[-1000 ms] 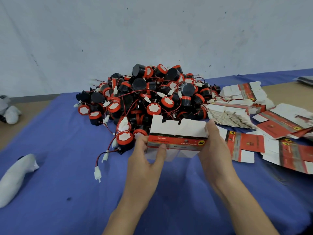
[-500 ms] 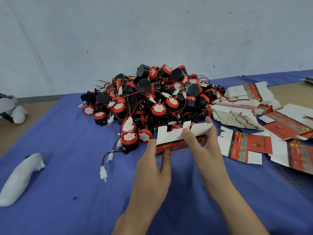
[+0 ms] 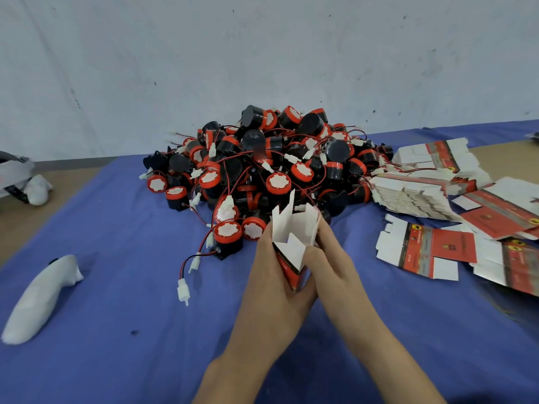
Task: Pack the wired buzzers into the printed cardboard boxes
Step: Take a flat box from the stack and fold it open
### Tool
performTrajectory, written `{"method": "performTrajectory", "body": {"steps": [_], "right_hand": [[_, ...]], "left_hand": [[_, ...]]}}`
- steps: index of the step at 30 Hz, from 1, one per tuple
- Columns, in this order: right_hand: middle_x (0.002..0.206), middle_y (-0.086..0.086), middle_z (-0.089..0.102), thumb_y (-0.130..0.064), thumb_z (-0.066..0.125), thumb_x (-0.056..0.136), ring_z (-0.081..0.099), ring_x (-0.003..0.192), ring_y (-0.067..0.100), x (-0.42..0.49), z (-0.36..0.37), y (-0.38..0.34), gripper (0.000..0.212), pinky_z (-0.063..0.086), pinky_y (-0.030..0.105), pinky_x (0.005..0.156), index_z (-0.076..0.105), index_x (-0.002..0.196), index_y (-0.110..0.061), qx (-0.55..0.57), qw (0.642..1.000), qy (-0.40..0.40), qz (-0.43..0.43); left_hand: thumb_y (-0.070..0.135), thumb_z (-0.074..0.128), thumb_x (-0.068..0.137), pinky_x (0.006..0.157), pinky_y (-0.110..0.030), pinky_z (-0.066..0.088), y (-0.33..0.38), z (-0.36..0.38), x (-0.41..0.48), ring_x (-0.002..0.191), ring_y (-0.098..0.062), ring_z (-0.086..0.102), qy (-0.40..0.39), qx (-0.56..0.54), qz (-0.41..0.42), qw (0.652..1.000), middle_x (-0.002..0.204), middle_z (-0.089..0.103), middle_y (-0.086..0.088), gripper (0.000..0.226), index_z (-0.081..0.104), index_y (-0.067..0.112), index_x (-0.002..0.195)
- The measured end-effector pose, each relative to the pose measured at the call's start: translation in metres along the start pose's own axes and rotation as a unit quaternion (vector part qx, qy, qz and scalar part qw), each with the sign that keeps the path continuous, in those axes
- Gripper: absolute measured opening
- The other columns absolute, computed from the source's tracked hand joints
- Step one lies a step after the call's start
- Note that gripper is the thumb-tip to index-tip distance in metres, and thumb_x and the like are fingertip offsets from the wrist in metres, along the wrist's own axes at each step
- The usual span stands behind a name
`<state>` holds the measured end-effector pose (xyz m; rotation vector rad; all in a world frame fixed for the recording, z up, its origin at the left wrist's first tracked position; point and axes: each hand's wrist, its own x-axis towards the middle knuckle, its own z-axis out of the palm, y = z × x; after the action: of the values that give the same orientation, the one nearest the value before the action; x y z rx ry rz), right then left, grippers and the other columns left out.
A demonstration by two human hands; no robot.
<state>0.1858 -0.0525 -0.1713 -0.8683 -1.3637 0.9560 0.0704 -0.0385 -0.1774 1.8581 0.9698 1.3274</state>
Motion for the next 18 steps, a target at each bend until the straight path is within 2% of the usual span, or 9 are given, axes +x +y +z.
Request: {"method": "performTrajectory", "body": {"steps": [3, 6, 9, 11, 13, 14, 16, 18], "right_hand": [[0.135, -0.017, 0.062, -0.02, 0.046, 0.098, 0.057, 0.125, -0.001, 0.001, 0.001, -0.002, 0.055, 0.044, 0.008, 0.094, 0.042, 0.152, -0.032, 0.01, 1.0, -0.014, -0.007], [0.136, -0.015, 0.061, -0.021, 0.046, 0.099, 0.057, 0.125, 0.0, 0.002, 0.001, -0.003, 0.056, 0.044, 0.008, 0.094, 0.037, 0.154, -0.029, 0.01, 1.0, -0.025, 0.005], [0.135, -0.015, 0.062, -0.016, 0.045, 0.105, 0.057, 0.125, -0.001, 0.002, 0.001, -0.005, 0.051, 0.044, 0.008, 0.095, 0.037, 0.154, -0.03, 0.004, 0.999, -0.035, 0.002], [0.139, -0.023, 0.058, -0.025, 0.044, 0.107, 0.051, 0.13, -0.006, 0.002, 0.0, -0.008, 0.045, 0.043, 0.01, 0.1, 0.04, 0.151, -0.036, 0.009, 1.0, -0.026, -0.007], [0.144, -0.023, 0.055, -0.041, 0.043, 0.104, 0.048, 0.135, -0.003, 0.004, -0.003, -0.012, 0.037, 0.043, 0.023, 0.111, 0.048, 0.141, -0.045, 0.012, 1.0, 0.0, 0.003], [0.143, -0.021, 0.057, -0.045, 0.041, 0.104, 0.05, 0.134, -0.001, 0.005, -0.006, -0.014, 0.035, 0.043, 0.025, 0.111, 0.052, 0.137, -0.047, -0.001, 1.0, 0.012, 0.006], [0.134, -0.025, 0.062, -0.052, 0.038, 0.104, 0.056, 0.126, -0.002, 0.007, -0.01, -0.017, 0.039, 0.046, 0.014, 0.101, 0.055, 0.138, -0.044, -0.016, 0.999, 0.033, 0.016], [0.124, -0.025, 0.068, -0.057, 0.04, 0.099, 0.063, 0.117, -0.001, 0.008, -0.016, -0.021, 0.044, 0.051, 0.012, 0.089, 0.058, 0.136, -0.041, 0.003, 0.997, 0.06, 0.056]], "left_hand": [[0.029, 0.072, 0.087, 0.096, -0.03, 0.055, -0.001, 0.0, -0.001, 0.129, -0.002, 0.053, 0.015, 0.02, 0.021, 0.999, 0.142, 0.052, 0.022, 0.082, 0.024, 0.054, 0.148], [0.023, 0.073, 0.089, 0.097, -0.028, 0.054, -0.001, -0.002, 0.0, 0.131, 0.0, 0.051, 0.017, 0.013, 0.028, 0.999, 0.143, 0.05, 0.025, 0.085, 0.022, 0.06, 0.145], [0.025, 0.073, 0.09, 0.094, -0.018, 0.052, 0.002, -0.003, -0.001, 0.127, 0.003, 0.053, 0.02, 0.008, 0.024, 0.999, 0.141, 0.051, 0.027, 0.08, 0.024, 0.06, 0.144], [0.034, 0.072, 0.091, 0.091, -0.014, 0.051, 0.006, -0.005, 0.0, 0.122, 0.004, 0.057, 0.038, -0.022, 0.007, 0.999, 0.135, 0.056, 0.026, 0.069, 0.031, 0.056, 0.142], [0.039, 0.072, 0.089, 0.09, -0.017, 0.053, 0.01, -0.008, 0.002, 0.118, 0.002, 0.061, 0.066, -0.071, -0.02, 0.995, 0.13, 0.061, 0.024, 0.06, 0.04, 0.049, 0.139], [0.04, 0.071, 0.089, 0.088, -0.018, 0.054, 0.012, -0.011, 0.003, 0.116, 0.002, 0.062, 0.077, -0.094, -0.033, 0.992, 0.128, 0.063, 0.024, 0.055, 0.045, 0.048, 0.136], [0.042, 0.067, 0.088, 0.08, -0.013, 0.054, 0.017, -0.018, 0.005, 0.11, 0.003, 0.065, 0.078, -0.141, -0.062, 0.985, 0.122, 0.067, 0.023, 0.042, 0.055, 0.049, 0.127], [0.043, 0.064, 0.087, 0.08, -0.018, 0.055, 0.021, -0.025, 0.006, 0.107, -0.002, 0.068, 0.048, -0.189, -0.102, 0.976, 0.116, 0.072, 0.017, 0.03, 0.066, 0.047, 0.116]]}}
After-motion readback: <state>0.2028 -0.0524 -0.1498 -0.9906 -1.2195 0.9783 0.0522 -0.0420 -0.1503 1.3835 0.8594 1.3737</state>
